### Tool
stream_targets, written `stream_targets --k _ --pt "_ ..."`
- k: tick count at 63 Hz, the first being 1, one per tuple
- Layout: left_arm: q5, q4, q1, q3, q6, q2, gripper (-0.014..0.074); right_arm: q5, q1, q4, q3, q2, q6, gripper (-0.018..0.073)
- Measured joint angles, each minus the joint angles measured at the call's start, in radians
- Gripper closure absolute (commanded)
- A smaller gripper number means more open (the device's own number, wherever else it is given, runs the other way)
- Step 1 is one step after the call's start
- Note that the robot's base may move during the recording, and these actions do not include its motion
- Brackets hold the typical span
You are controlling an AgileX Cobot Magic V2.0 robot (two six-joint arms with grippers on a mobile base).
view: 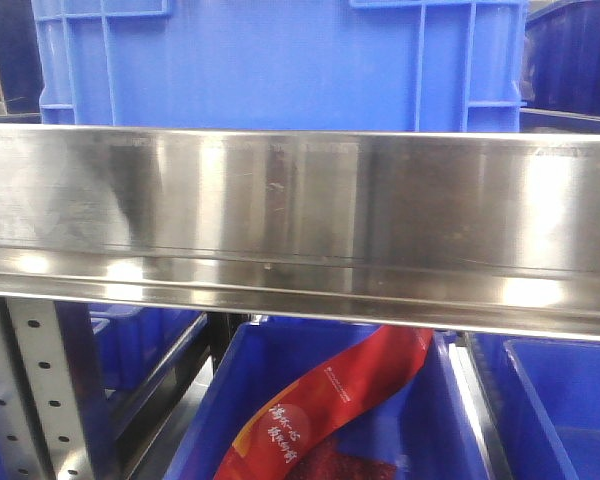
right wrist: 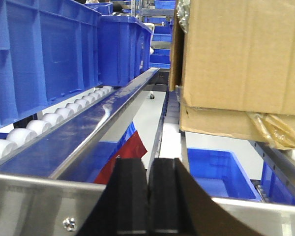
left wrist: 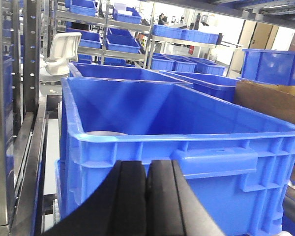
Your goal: Grab PVC pipe and place in blue bin
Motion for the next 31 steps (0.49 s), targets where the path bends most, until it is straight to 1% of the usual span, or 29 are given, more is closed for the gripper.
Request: stream_targets --k 13,31 --pt "0.000 0.000 0.000 0.000 0.000 0.000 0.0708 -0.062 0.000 0.065 0.000 0.000 0.000 0.0728" --pt "0.000 0.000 0.000 0.000 0.000 0.000 0.0708 -0.071 0.000 0.078 0.000 0.000 0.000 0.0728"
